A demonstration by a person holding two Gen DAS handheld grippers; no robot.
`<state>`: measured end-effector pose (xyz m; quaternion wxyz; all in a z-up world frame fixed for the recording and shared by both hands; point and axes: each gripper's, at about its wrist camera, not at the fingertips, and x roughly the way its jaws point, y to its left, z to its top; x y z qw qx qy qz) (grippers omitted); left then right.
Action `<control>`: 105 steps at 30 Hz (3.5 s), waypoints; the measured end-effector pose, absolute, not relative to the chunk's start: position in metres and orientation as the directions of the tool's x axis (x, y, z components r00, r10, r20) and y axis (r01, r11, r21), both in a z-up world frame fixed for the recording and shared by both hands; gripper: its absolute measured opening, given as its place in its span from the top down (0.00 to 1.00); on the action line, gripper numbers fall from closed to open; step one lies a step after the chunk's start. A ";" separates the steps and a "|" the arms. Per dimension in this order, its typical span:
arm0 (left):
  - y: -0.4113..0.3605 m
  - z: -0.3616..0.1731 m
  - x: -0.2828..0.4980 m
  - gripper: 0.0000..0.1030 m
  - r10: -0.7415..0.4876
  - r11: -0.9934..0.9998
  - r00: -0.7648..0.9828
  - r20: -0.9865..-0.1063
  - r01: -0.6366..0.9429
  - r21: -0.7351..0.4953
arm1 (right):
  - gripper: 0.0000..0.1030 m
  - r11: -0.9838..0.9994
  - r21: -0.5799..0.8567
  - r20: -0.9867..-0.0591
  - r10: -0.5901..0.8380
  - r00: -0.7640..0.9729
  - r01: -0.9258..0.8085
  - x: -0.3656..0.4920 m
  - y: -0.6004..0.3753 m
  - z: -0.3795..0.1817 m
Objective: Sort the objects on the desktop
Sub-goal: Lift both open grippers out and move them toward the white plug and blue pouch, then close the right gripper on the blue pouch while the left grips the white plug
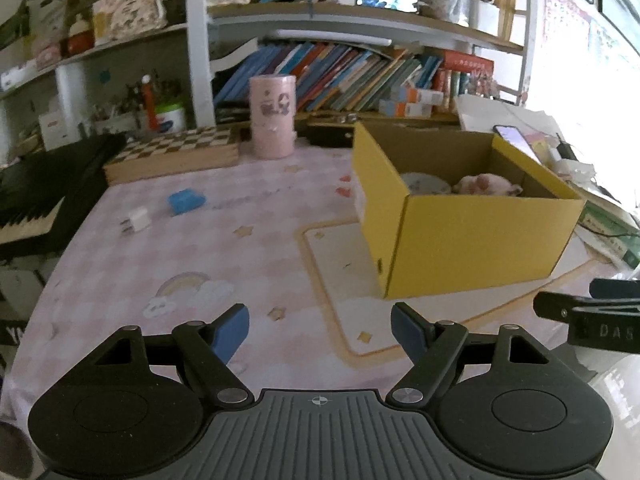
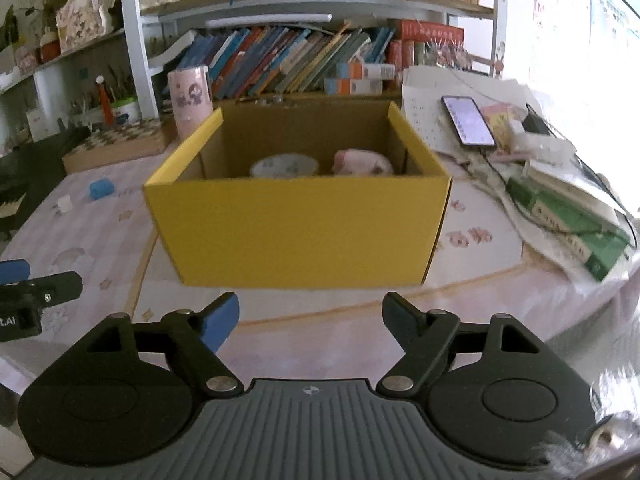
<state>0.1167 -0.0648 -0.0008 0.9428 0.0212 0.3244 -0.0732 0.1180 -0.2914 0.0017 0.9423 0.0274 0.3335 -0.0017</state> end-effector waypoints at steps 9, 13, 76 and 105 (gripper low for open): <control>-0.029 -0.005 0.097 0.16 -0.087 0.994 0.778 -0.623 0.111 -0.001 | 0.20 0.999 0.048 -0.649 0.019 0.761 0.016 0.098 -0.249 -0.008; -0.015 -0.005 0.089 0.16 -0.080 0.994 0.779 -0.621 0.107 0.006 | 0.19 0.999 0.048 -0.654 0.032 0.756 0.000 0.092 -0.231 -0.011; 0.118 -0.016 0.126 0.16 0.094 0.994 0.762 -0.641 -0.107 0.019 | 0.18 0.937 0.058 -0.659 0.295 0.692 -0.344 0.164 -0.056 -0.017; 0.130 -0.013 0.288 0.16 0.237 0.957 0.727 -0.644 -0.289 0.025 | 0.20 0.832 0.021 -0.642 0.436 0.630 -0.554 0.379 -0.015 -0.003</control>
